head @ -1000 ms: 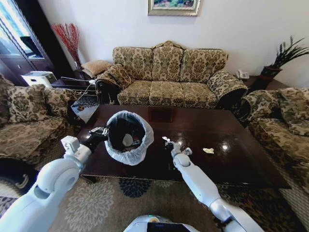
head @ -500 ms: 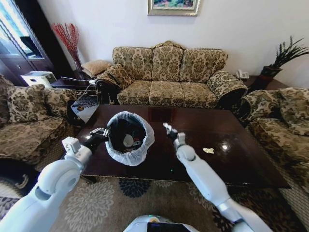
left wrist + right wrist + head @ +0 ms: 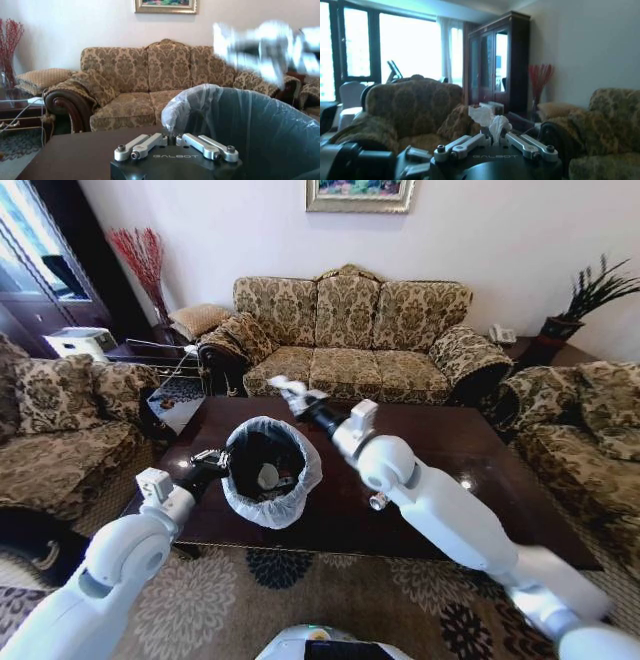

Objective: Move to the front of the table and place the trash on the table into the trash bin.

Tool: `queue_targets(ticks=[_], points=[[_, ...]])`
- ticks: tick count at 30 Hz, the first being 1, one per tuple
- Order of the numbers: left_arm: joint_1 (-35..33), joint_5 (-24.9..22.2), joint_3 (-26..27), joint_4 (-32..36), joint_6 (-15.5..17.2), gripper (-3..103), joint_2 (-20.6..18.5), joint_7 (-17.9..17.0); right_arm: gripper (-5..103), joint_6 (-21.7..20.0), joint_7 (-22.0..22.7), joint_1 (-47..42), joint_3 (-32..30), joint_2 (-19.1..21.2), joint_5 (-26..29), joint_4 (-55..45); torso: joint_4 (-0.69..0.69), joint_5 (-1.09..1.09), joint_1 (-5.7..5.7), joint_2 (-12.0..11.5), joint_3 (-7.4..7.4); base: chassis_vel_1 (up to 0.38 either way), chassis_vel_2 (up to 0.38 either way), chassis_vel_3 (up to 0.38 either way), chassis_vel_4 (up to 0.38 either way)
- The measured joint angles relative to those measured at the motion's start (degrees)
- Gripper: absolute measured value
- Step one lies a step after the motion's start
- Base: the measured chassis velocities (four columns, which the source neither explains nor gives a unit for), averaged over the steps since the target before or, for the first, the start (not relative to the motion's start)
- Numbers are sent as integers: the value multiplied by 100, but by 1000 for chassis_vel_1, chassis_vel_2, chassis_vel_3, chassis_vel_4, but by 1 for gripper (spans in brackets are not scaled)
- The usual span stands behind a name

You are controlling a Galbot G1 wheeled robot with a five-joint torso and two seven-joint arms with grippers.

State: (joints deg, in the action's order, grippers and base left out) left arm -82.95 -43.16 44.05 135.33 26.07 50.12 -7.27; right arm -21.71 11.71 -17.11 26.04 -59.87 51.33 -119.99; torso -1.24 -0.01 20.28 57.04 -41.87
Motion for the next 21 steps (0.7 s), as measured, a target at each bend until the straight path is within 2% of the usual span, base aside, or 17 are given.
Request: queue_targets(ticks=[3, 5, 10, 13, 16, 21], points=[[-35, 0, 38, 38, 2, 2, -4, -5, -2, -129, -61, -81, 273, 204, -32, -126, 2, 1, 0, 0, 0, 0, 0, 0, 0], [-51, 16, 48, 58, 3, 2, -27, -5, 9, -206, -179, -185, 362, 400, -90, -184, 5, 2, 0, 0, 0, 0, 0, 0, 0], [-37, 22, 45, 86, 13, 2, -19, -7, 19, -212, -181, -236, 397, 432, -170, -171, 4, 2, 0, 0, 0, 0, 0, 0, 0], [-50, 35, 42, 115, 23, 2, 17, -8, 35, -204, -143, -175, 411, 336, -186, -127, 1, 0, 0, 0, 0, 0, 0, 0, 0], [-64, 46, 44, 129, 26, 2, 38, -12, 41, -184, -141, -140, 395, 295, -195, -97, -1, 0, 0, 0, 0, 0, 0, 0, 0], [-79, 58, 67, 178, 30, 2, 61, -16, 68, -65, -135, -147, 330, 307, -240, -53, 3, 2, 0, 0, 0, 0, 0, 0, 0]])
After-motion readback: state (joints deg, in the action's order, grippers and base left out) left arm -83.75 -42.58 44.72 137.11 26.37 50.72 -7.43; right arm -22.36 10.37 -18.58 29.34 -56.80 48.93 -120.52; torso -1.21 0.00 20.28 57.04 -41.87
